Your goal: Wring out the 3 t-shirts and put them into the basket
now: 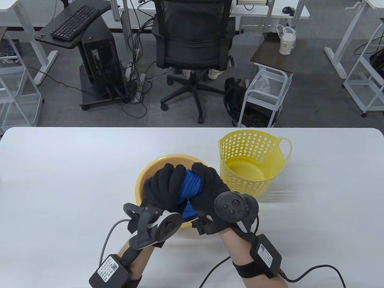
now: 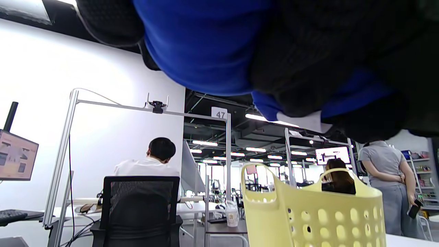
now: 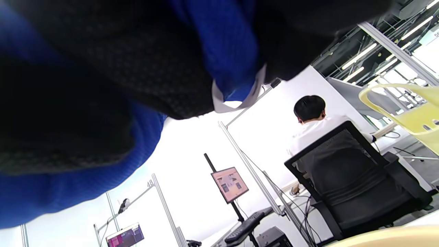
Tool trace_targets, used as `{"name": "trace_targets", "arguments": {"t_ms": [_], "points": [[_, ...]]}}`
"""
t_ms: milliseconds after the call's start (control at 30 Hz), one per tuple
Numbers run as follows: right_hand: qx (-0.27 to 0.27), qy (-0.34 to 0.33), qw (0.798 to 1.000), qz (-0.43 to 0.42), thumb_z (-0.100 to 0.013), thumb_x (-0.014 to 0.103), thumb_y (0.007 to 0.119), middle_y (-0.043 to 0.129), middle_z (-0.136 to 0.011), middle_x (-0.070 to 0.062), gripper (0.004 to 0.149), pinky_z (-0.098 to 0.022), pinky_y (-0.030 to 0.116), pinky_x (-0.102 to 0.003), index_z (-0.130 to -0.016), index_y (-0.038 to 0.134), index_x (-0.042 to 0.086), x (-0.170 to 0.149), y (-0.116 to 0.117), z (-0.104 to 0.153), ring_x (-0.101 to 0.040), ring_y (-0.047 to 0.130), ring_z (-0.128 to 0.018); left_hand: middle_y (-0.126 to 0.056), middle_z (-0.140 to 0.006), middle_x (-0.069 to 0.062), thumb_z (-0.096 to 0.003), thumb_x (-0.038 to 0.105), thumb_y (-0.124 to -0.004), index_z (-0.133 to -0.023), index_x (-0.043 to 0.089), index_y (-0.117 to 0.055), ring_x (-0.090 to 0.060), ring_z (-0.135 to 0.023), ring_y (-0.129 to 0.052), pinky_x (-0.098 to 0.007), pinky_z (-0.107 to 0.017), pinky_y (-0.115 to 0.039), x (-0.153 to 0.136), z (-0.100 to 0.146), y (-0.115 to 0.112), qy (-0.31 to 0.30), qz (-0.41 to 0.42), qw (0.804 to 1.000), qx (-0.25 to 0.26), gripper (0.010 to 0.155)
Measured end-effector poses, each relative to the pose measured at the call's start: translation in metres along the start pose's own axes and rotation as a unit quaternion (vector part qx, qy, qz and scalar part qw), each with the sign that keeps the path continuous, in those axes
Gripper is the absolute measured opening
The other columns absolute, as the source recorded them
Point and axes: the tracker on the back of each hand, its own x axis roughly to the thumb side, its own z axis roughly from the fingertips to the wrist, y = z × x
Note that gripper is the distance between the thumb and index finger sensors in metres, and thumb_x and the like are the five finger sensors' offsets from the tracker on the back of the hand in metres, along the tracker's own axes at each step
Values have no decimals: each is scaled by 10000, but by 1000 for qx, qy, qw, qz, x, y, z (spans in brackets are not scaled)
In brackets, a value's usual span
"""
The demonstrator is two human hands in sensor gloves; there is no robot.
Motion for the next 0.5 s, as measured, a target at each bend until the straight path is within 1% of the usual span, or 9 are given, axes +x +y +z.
{"name": "trace_targets", "arguments": {"t_ms": [33,100,133,233,267,333,367,433,500], "points": [[12,-2,1000,15,-361,174,1062,786,-744,-254,823,-71,864,-298,-1010,556,175,-4,4,1,-381,917,-296,-577,-1189,-185,-490,456,-994,-1183,218,-232,-390,-1012,-806,-595,-647,-757,-5,0,-4,-3,5,1000,-17,1057],[30,-12,999,36,-362,189,1067,794,-751,-265,831,-79,869,-306,-1022,562,174,-6,9,0,-391,919,-304,-591,-1197,-172,-482,499,-996,-1187,234,-234,-380,-1017,-821,-584,-659,-762,-18,-4,-9,-1,58,995,-84,1071],[37,-17,998,43,-364,205,1067,797,-762,-261,837,-88,877,-306,-1029,558,183,-8,9,-1,-390,923,-315,-579,-1207,-172,-486,522,-988,-1190,241,-222,-385,-1029,-806,-586,-674,-749,-23,-5,-9,2,83,991,-105,1078],[50,-14,999,-6,-367,222,1072,799,-792,-268,846,-113,884,-317,-1043,565,197,-13,9,-4,-414,926,-348,-584,-1231,-178,-476,645,-942,-1213,239,-262,-415,-1029,-807,-599,-690,-743,-40,-6,-6,7,178,974,-140,1081],[53,-12,998,-20,-371,233,1072,803,-800,-267,843,-122,889,-319,-1046,568,203,-16,8,-6,-419,931,-359,-562,-1247,-189,-482,682,-905,-1219,232,-272,-438,-1041,-783,-612,-701,-727,-44,-6,-5,9,210,967,-144,1071],[48,5,997,-54,-380,245,1070,804,-813,-272,836,-137,892,-331,-1051,573,206,-24,5,-8,-434,932,-377,-547,-1263,-185,-510,709,-832,-1223,235,-302,-475,-1066,-730,-634,-730,-680,-50,-4,-2,21,260,958,-122,1007],[41,14,997,-68,-387,247,1067,801,-818,-276,831,-145,893,-337,-1052,572,203,-29,2,-10,-442,931,-386,-529,-1271,-180,-519,702,-823,-1220,243,-307,-455,-1080,-717,-633,-739,-668,-51,-4,0,22,275,955,-109,984],[15,39,995,-88,-397,257,1059,792,-835,-281,828,-168,894,-351,-1058,564,202,-40,-9,-13,-458,927,-416,-550,-1275,-148,-530,697,-804,-1221,286,-312,-434,-1086,-722,-632,-746,-663,-52,-3,3,20,264,959,-105,942],[-28,81,989,-123,-407,245,1054,761,-868,-297,839,-221,887,-398,-1069,542,195,-58,-32,-16,-495,905,-474,-553,-1279,-137,-538,703,-788,-1222,303,-286,-430,-1086,-725,-628,-745,-669,-53,-2,3,22,223,967,-119,938]]}}
